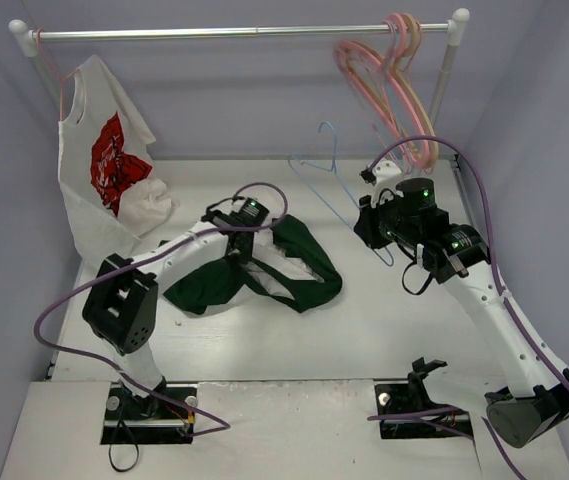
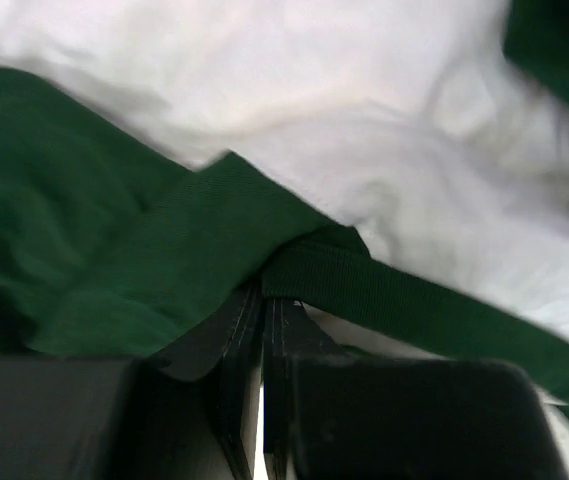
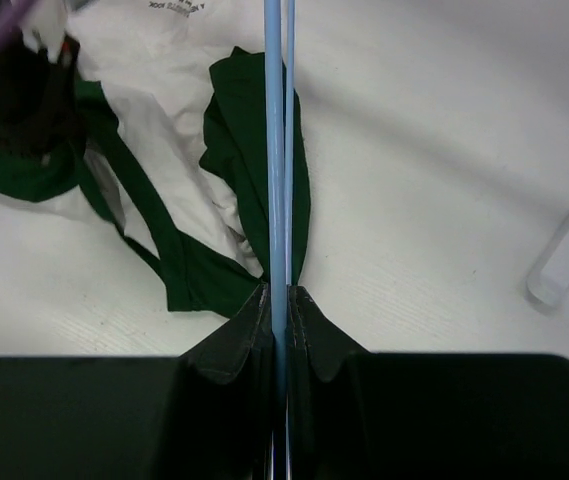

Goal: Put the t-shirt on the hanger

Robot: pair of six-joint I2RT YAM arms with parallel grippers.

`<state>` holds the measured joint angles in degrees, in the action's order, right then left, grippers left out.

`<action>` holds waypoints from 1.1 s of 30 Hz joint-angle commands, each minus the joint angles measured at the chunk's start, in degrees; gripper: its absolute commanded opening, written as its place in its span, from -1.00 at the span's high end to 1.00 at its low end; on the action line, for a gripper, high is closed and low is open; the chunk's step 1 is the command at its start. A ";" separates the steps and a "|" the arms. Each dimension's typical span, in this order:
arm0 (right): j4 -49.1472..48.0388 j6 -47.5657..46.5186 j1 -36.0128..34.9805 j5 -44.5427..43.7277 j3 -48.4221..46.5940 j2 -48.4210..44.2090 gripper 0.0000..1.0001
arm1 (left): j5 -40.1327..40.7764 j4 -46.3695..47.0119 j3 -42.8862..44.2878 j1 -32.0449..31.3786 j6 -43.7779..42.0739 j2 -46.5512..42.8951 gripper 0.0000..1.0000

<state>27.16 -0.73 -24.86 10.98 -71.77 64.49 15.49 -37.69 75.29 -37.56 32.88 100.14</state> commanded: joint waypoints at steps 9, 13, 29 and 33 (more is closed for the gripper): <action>2.20 -6.12 -0.45 12.39 -4.17 -1.73 1.00 | -14.69 -4.39 17.49 18.47 -17.50 -0.74 1.00; 2.46 -6.39 -0.54 16.70 -2.42 -2.70 1.00 | -18.72 -10.45 26.39 21.91 -19.17 4.52 1.00; -3.68 -2.70 -5.54 25.49 3.82 0.11 1.00 | -22.95 -23.04 41.87 22.53 -16.89 8.94 1.00; -7.20 -1.38 -6.34 24.96 5.67 1.43 1.00 | -24.45 -23.74 40.91 22.36 -16.27 7.62 1.00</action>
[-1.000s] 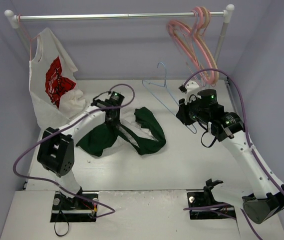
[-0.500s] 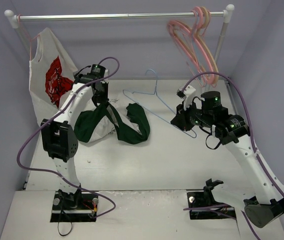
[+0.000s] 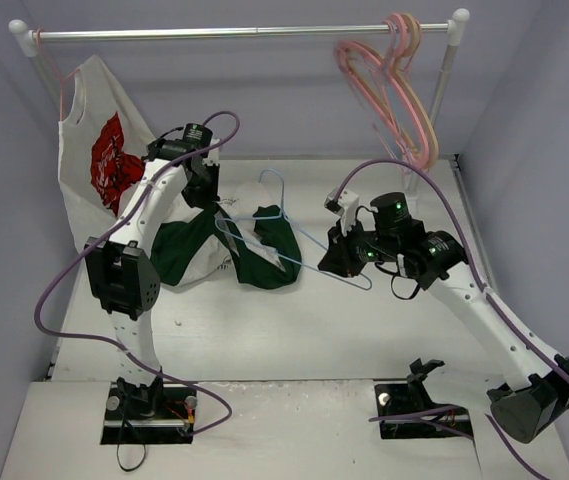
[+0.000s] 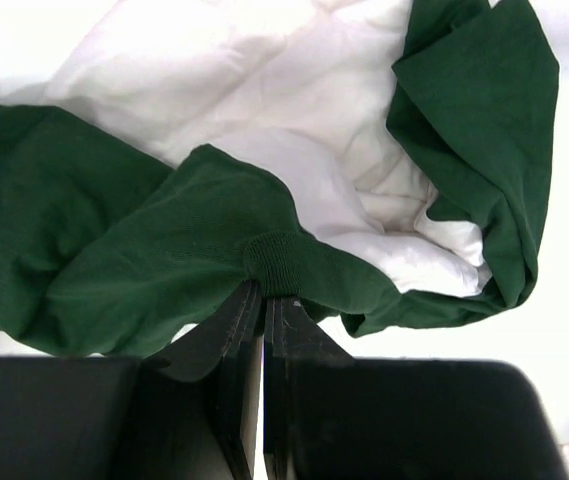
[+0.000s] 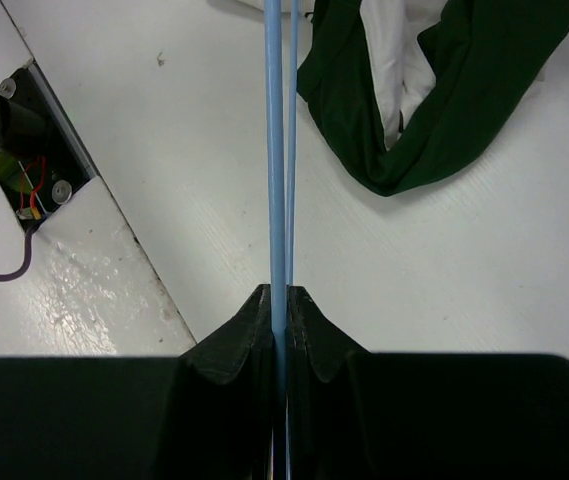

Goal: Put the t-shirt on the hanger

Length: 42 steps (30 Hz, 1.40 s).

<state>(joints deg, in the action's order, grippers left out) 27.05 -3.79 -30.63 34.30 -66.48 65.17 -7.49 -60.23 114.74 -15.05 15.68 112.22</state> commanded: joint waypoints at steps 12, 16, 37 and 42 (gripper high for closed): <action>-10.70 1.33 -0.74 -1.00 1.35 4.09 1.00 | -0.51 -3.14 -0.83 -0.42 -0.57 -7.55 1.00; -11.49 1.16 -1.09 -0.47 2.49 4.71 1.00 | -1.30 -2.44 -0.92 -1.03 -1.00 -8.16 1.00; -41.80 5.28 -1.97 5.60 13.12 5.67 1.00 | -4.02 -4.11 3.38 -7.54 -1.53 -12.12 1.00; -53.39 7.22 -1.89 5.16 17.34 4.53 1.00 | -4.99 -5.08 6.28 -8.86 -0.83 -13.26 1.00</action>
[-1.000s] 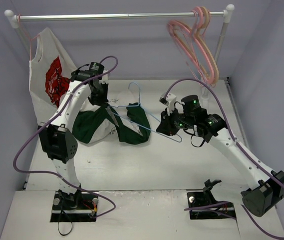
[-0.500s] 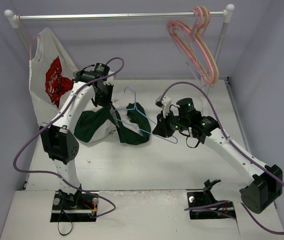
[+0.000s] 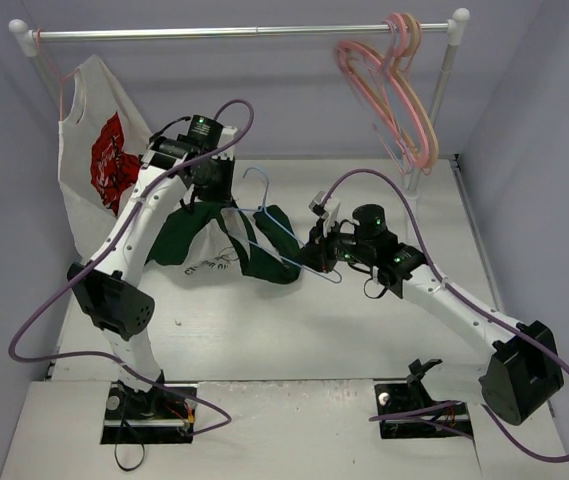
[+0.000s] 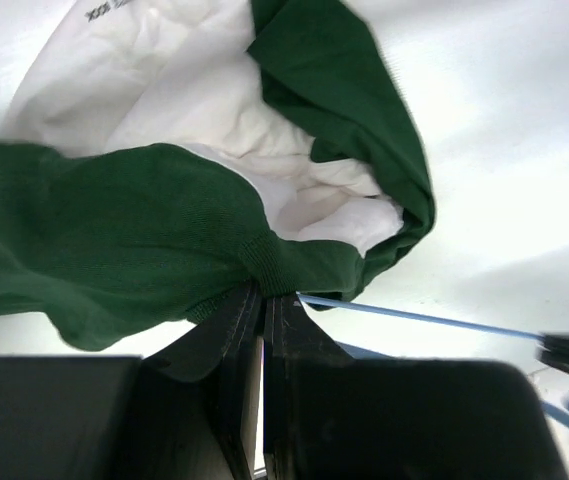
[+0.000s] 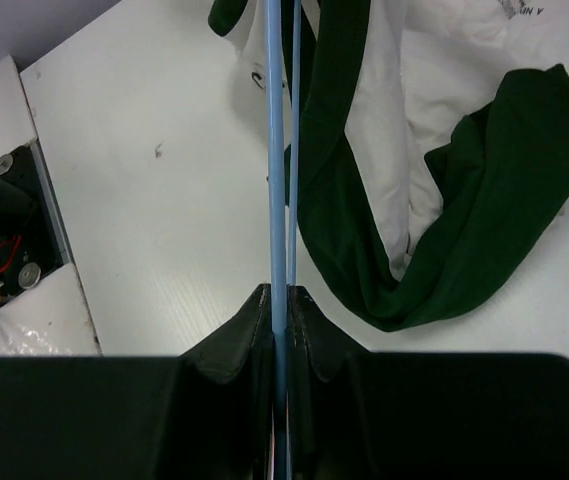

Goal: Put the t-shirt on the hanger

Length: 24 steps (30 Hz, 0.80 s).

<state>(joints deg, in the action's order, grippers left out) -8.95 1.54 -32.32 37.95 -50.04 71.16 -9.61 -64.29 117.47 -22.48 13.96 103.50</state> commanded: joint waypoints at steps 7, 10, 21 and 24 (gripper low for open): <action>-28.14 1.89 -0.29 -4.01 5.66 -4.09 1.00 | -2.61 -3.04 10.32 -2.22 2.21 -6.29 1.00; -27.53 0.40 -0.20 -6.91 5.57 -4.09 1.00 | 0.54 -0.50 7.70 -2.22 2.74 -9.71 1.00; -32.27 -0.57 -0.29 -3.07 7.42 -3.13 1.00 | 3.36 -0.66 6.18 -6.95 1.25 -8.85 1.00; -34.02 -0.40 -0.29 -2.36 7.41 -2.34 1.00 | 3.63 -1.36 8.21 -8.27 1.25 -7.44 1.00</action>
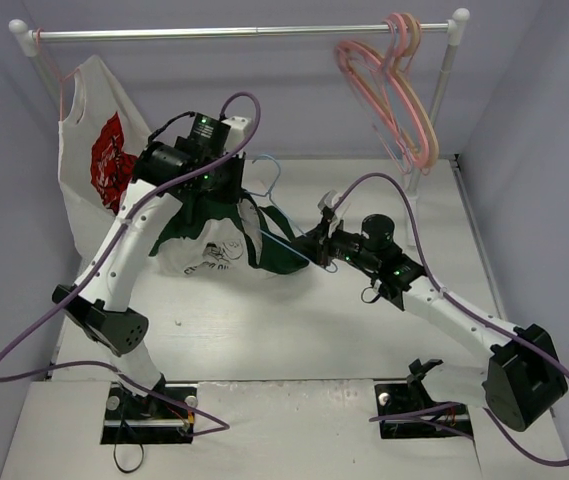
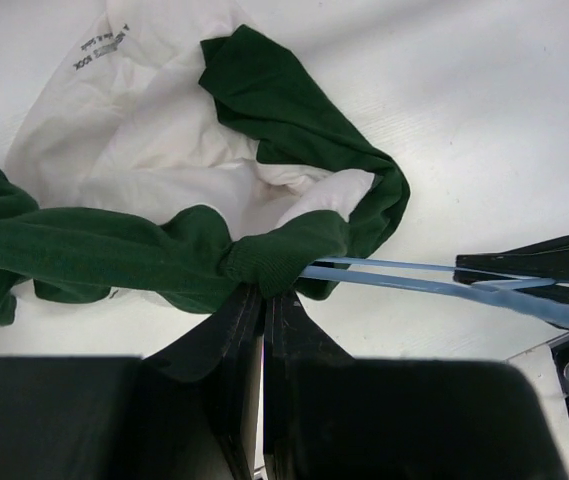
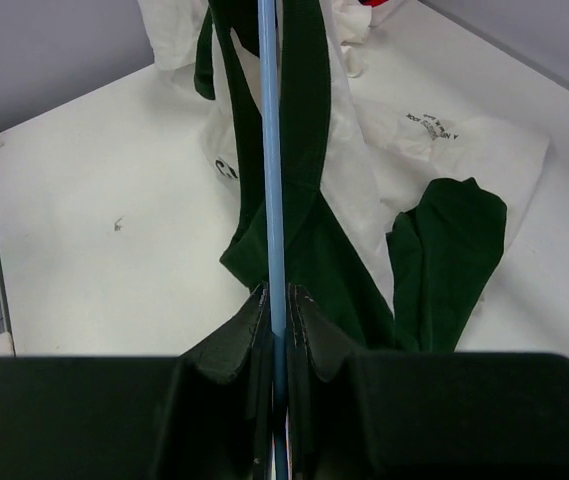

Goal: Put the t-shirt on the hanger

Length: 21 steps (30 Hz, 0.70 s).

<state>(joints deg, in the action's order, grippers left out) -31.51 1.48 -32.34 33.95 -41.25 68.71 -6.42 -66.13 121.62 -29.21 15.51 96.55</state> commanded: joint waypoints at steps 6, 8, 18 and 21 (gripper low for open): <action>-13.32 -0.33 -0.27 1.90 -1.46 1.60 1.00 | 0.70 0.30 6.87 -4.18 0.40 0.83 1.00; -13.76 -0.42 -0.36 1.99 -1.37 1.96 1.00 | 0.62 0.56 6.70 -4.71 0.84 0.57 1.00; -16.22 0.81 -0.01 2.17 -0.05 2.84 1.00 | 3.06 2.94 -0.85 -4.71 -1.00 -5.40 0.24; -15.96 0.90 0.34 2.78 -0.05 3.10 1.00 | 4.92 3.02 -1.91 -4.45 -2.76 -7.42 -0.01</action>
<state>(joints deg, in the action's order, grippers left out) -37.76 1.96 -32.29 35.07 -40.05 72.18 -4.23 -65.54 119.48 -33.71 14.63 94.06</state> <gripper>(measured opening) 0.073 0.488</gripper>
